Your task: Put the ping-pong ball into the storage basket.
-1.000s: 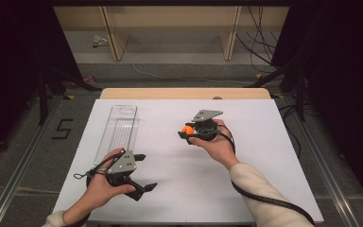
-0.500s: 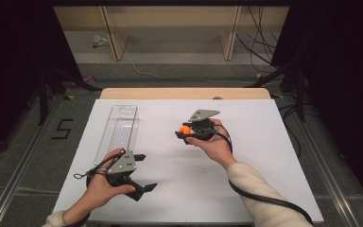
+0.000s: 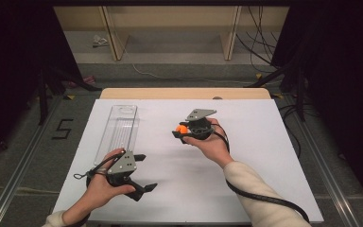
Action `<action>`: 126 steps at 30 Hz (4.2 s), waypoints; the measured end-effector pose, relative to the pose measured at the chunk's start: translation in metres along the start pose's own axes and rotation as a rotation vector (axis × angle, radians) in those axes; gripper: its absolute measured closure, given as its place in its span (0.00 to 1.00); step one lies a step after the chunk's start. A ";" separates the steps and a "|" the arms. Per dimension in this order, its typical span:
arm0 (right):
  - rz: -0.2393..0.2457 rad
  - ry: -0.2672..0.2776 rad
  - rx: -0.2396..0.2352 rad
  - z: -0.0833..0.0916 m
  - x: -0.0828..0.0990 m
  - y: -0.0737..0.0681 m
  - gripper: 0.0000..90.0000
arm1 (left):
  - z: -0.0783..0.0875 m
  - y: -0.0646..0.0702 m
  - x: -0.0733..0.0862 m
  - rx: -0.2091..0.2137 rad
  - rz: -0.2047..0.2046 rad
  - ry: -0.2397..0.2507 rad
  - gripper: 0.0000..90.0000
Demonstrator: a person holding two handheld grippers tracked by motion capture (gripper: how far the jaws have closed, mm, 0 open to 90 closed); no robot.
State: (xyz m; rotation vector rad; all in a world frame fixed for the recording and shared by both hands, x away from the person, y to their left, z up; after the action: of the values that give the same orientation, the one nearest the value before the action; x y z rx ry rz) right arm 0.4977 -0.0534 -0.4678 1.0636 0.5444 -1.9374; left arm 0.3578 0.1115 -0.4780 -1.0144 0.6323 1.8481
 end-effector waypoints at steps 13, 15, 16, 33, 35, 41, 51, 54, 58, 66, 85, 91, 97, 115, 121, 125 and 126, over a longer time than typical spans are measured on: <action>0.008 0.012 -0.011 -0.005 -0.008 -0.005 0.57 | 0.000 0.000 0.000 0.000 -0.001 0.000 0.00; 0.008 0.014 -0.013 -0.006 -0.009 -0.006 0.57 | 0.000 0.000 0.000 0.000 -0.001 0.000 0.00; 0.008 0.015 -0.014 -0.007 -0.010 -0.007 0.57 | 0.000 0.000 0.000 0.000 -0.001 0.000 0.00; 0.011 0.023 -0.024 -0.012 -0.016 -0.010 0.57 | 0.000 0.000 0.000 0.002 0.000 0.000 0.00; 0.011 0.025 -0.023 -0.012 -0.018 -0.011 0.57 | 0.000 0.001 0.000 0.002 0.000 -0.002 0.00; 0.010 0.027 -0.030 -0.014 -0.020 -0.013 0.57 | 0.000 0.001 0.000 0.003 0.001 0.000 0.00; 0.011 0.031 -0.036 -0.018 -0.024 -0.016 0.57 | 0.000 0.001 0.000 0.004 -0.002 -0.001 0.00; 0.012 0.030 -0.038 -0.019 -0.025 -0.017 0.57 | 0.000 0.001 0.000 0.005 -0.002 -0.001 0.00; 0.013 0.033 -0.041 -0.020 -0.027 -0.018 0.57 | 0.000 0.001 0.000 0.005 -0.001 -0.002 0.00; 0.018 0.037 -0.044 -0.023 -0.031 -0.020 0.57 | 0.000 0.001 0.000 0.006 -0.002 -0.003 0.00; 0.026 0.039 -0.054 -0.029 -0.038 -0.023 0.57 | 0.000 0.001 0.000 0.008 -0.010 -0.006 0.00; 0.030 0.038 -0.055 -0.030 -0.041 -0.024 0.57 | 0.000 0.002 0.000 0.008 -0.006 -0.006 0.00; 0.034 0.038 -0.057 -0.032 -0.044 -0.025 0.57 | 0.000 0.002 0.000 0.009 -0.007 -0.006 0.00; 0.039 0.030 -0.074 -0.040 -0.049 -0.031 0.57 | -0.001 0.003 0.001 0.016 -0.009 -0.011 0.00; 0.039 0.030 -0.076 -0.042 -0.050 -0.032 0.57 | -0.001 0.003 0.001 0.017 -0.009 -0.010 0.00; 0.039 0.030 -0.075 -0.044 -0.052 -0.032 0.57 | -0.001 0.003 0.001 0.018 -0.009 -0.010 0.00; 0.038 0.031 -0.076 -0.044 -0.052 -0.033 0.57 | -0.001 0.003 0.001 0.017 -0.011 -0.009 0.00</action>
State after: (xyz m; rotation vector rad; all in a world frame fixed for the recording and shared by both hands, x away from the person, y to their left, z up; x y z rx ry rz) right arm 0.5065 0.0195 -0.4488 1.0496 0.6061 -1.8554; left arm 0.3552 0.1097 -0.4790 -0.9956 0.6349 1.8344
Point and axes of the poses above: each handheld gripper's, and its own axes: z roughly backward along the jaws, x roughly out of its underside, y roughly to its right, the point moved 7 cm from there along -z, roughly forward along the jaws, and after that the axes turned 2 degrees about z, right-handed, at the moved point
